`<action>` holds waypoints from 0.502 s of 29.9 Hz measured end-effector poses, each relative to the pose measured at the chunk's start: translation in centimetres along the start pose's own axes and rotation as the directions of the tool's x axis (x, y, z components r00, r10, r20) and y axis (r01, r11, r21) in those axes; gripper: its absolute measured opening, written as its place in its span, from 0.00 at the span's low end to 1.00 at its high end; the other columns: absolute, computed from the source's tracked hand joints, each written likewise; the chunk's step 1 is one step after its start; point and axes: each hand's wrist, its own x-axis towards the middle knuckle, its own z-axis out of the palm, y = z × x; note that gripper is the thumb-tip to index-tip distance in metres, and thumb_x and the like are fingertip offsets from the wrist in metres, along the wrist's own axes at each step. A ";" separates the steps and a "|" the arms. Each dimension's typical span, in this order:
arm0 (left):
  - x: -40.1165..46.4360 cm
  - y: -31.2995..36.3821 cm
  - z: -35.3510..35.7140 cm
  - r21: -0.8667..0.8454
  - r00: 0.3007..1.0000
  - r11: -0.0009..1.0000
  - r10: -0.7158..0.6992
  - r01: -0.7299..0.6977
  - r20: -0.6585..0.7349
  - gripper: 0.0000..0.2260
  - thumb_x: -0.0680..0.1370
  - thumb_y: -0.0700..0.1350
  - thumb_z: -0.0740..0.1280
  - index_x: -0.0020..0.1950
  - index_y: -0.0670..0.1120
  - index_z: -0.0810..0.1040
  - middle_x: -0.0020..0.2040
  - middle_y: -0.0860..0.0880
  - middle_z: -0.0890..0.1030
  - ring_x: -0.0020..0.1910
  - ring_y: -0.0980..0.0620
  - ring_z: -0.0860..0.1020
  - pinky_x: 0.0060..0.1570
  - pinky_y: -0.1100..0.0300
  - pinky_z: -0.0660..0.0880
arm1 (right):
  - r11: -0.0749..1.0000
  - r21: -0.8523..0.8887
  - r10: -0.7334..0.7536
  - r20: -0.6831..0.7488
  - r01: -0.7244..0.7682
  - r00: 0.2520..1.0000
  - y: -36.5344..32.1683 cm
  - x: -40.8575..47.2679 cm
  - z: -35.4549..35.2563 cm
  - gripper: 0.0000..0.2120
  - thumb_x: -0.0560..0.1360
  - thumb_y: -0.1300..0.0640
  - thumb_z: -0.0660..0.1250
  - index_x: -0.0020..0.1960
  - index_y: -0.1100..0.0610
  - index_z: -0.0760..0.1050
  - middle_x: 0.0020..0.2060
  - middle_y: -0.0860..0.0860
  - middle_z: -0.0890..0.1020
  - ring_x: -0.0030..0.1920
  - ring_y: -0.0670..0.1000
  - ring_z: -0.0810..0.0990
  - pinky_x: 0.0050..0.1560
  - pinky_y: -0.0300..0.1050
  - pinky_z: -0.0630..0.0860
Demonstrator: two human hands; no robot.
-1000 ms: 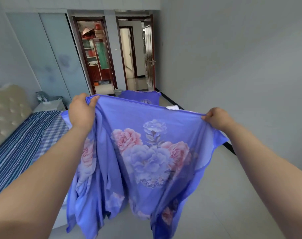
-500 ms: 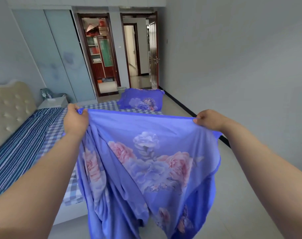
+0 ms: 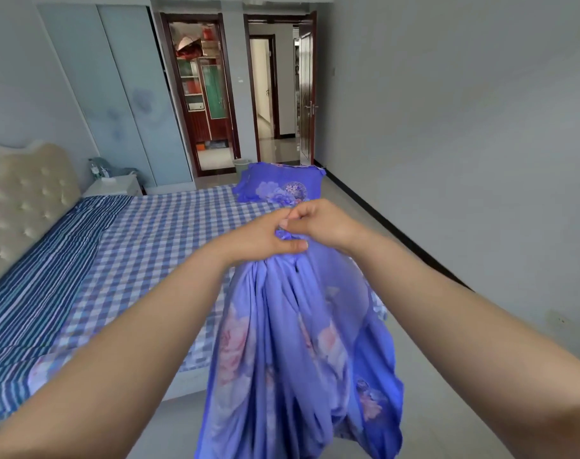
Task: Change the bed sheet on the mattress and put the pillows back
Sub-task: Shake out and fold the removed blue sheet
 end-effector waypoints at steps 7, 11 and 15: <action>-0.1 -1.5 -1.3 0.018 0.988 0.990 -0.142 0.143 -0.059 0.27 0.67 0.67 0.69 0.48 0.44 0.79 0.36 0.53 0.72 0.35 0.56 0.69 0.40 0.59 0.66 | 0.975 -0.215 -0.013 0.163 0.048 0.986 0.7 -1.7 -2.6 0.18 0.67 0.48 0.76 0.50 0.49 0.69 0.43 0.46 0.77 0.41 0.46 0.74 0.47 0.48 0.72; -0.6 -2.1 -2.9 0.027 0.974 0.993 -0.106 0.114 -0.202 0.26 0.73 0.61 0.68 0.41 0.36 0.75 0.34 0.47 0.71 0.33 0.53 0.68 0.38 0.59 0.64 | 0.968 -0.251 0.058 0.213 -0.003 0.975 2.3 -3.4 -5.2 0.23 0.67 0.51 0.76 0.54 0.43 0.67 0.51 0.59 0.80 0.43 0.50 0.76 0.51 0.50 0.75; -1.0 -2.2 -3.8 0.012 0.961 0.991 -0.129 0.136 -0.244 0.27 0.72 0.62 0.69 0.45 0.35 0.76 0.36 0.46 0.72 0.36 0.52 0.69 0.40 0.58 0.64 | 0.985 -0.162 -0.017 0.211 0.052 0.977 2.5 -4.9 -6.7 0.24 0.71 0.60 0.74 0.60 0.43 0.69 0.48 0.34 0.78 0.46 0.37 0.76 0.49 0.31 0.71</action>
